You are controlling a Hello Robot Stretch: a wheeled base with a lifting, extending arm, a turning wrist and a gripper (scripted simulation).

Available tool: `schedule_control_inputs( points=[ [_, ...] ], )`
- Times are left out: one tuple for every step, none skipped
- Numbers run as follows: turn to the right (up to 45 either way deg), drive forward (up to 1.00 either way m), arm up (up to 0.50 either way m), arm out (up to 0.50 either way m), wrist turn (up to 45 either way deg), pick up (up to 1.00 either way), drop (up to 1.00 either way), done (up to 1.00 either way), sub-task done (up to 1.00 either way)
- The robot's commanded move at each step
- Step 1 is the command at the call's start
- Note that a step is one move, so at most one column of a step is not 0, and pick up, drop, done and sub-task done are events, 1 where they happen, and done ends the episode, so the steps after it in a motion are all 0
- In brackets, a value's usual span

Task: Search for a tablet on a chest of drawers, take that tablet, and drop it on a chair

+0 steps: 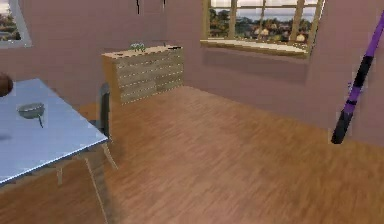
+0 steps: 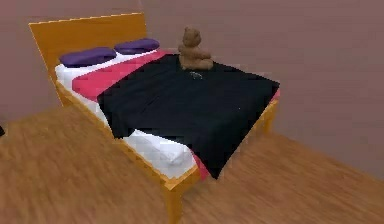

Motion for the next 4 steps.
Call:
schedule_control_inputs(
  points=[
    [0.0,0.80,0.00,0.00,0.0,0.00,0.00,0.00,0.00],
    [30.0,0.00,0.00,0.00,0.0,0.00,0.00,0.00,0.00],
    [0.0,0.25,0.00,0.00,0.0,0.00,0.00,0.00,0.00],
    [-42.0,0.00,0.00,0.00,0.0,0.00,0.00,0.00,0.00]
  ],
)
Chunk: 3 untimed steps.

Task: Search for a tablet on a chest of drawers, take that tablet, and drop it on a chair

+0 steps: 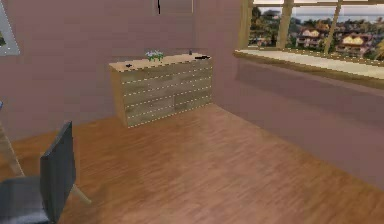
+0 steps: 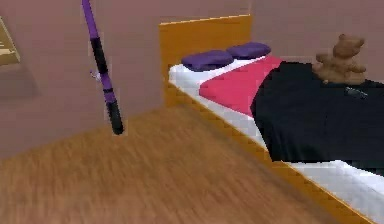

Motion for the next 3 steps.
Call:
schedule_control_inputs(
  points=[
    [0.0,1.00,0.00,0.00,0.0,0.00,0.00,0.00,0.00],
    [-42.0,0.00,0.00,0.00,0.0,0.00,0.00,0.00,0.00],
    [-3.0,0.00,0.00,0.00,0.0,0.00,0.00,0.00,0.00]
  ],
)
